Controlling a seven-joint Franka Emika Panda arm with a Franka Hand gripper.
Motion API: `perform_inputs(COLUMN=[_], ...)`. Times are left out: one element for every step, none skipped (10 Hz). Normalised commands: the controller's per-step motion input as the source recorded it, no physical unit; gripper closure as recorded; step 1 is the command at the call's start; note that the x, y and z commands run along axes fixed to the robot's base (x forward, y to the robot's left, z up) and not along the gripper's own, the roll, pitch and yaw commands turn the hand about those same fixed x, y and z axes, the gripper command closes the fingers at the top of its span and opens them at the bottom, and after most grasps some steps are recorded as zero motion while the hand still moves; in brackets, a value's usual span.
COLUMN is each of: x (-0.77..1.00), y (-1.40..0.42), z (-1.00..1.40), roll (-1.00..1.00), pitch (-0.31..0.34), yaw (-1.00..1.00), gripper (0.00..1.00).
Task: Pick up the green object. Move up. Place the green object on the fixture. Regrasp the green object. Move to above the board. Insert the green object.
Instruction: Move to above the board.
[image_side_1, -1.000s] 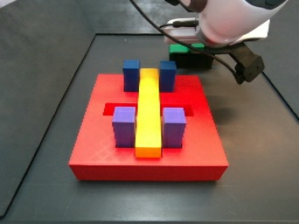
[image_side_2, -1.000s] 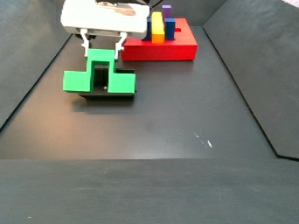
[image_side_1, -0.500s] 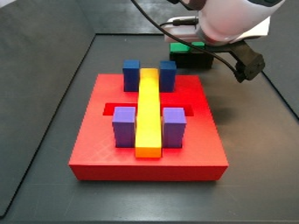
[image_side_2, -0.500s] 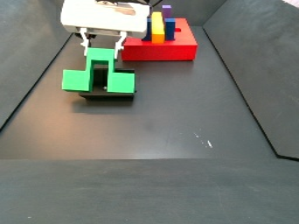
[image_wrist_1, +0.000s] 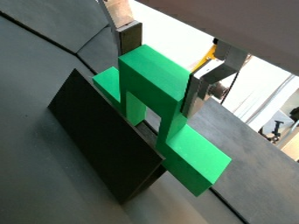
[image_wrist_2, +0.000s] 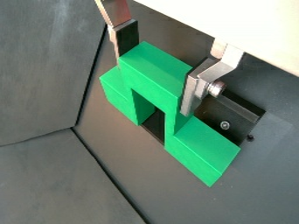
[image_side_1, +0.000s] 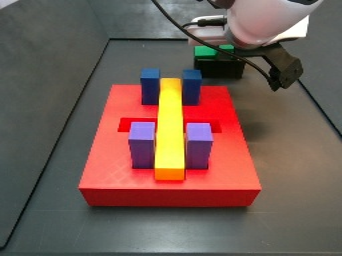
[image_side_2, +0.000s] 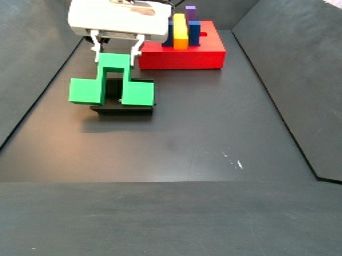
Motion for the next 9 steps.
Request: perform_inputs(x=[0.00, 0.00, -0.04, -0.05, -0.04, -0.05, -0.04, -0.02, 0.01], y=[0.00, -0.01, -0.01, 0.00, -0.01, -0.01, -0.01, -0.01, -0.01], z=[1.40, 1.40, 1.40, 1.40, 1.40, 1.40, 0.82, 0.57, 0.26], roll=[0.00, -0.03, -0.10, -0.06, -0.06, -0.03, -0.01, 0.00, 0.00], pitch=[0.000, -0.032, -0.082, -0.082, -0.033, -0.011, 0.015, 0.033, 0.060], yaw=[0.00, 0.01, 0.00, -0.01, -0.05, -0.05, -0.05, -0.04, -0.02], gripper=[1.00, 1.00, 1.00, 1.00, 1.00, 1.00, 1.00, 1.00, 1.00])
